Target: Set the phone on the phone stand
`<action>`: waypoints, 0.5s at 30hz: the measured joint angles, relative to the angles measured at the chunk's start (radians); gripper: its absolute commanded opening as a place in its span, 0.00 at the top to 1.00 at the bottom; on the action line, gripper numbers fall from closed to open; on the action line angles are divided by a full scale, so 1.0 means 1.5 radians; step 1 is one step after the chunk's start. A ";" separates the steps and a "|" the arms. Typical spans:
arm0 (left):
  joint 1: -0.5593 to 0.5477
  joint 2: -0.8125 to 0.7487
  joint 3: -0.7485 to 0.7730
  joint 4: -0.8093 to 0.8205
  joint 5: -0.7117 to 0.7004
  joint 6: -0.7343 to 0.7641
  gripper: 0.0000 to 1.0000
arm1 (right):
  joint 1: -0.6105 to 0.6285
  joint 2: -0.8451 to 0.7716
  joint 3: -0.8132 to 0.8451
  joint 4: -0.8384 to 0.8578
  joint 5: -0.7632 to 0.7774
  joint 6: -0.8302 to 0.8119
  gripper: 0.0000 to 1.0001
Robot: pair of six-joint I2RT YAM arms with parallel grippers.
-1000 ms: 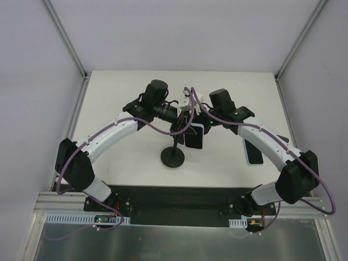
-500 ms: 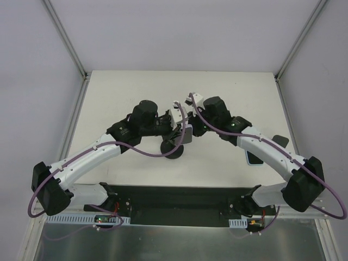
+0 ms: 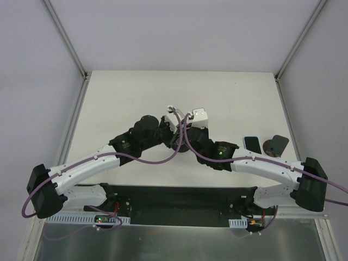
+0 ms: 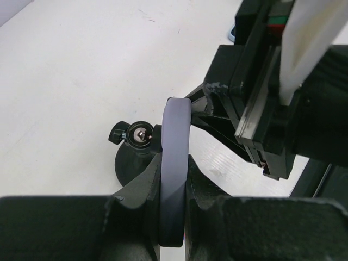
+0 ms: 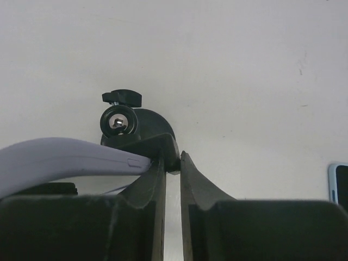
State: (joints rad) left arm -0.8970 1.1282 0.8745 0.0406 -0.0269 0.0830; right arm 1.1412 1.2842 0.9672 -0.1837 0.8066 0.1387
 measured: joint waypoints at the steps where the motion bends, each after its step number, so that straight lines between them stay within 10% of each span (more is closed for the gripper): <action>1: -0.001 0.012 0.006 0.006 0.000 -0.003 1.00 | 0.002 -0.003 -0.005 -0.001 0.018 0.007 1.00; 8: -0.010 0.058 0.032 0.028 0.005 -0.020 1.00 | 0.011 -0.030 -0.027 -0.025 0.080 0.068 1.00; 15: 0.021 0.104 0.056 0.062 -0.059 -0.035 1.00 | 0.102 -0.154 -0.046 -0.003 0.015 0.133 0.56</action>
State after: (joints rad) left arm -0.8654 1.2842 0.9581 0.1337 -0.1154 0.0311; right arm 1.2945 1.0534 0.8978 -0.1875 0.8288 0.3386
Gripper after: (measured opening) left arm 0.129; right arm 0.328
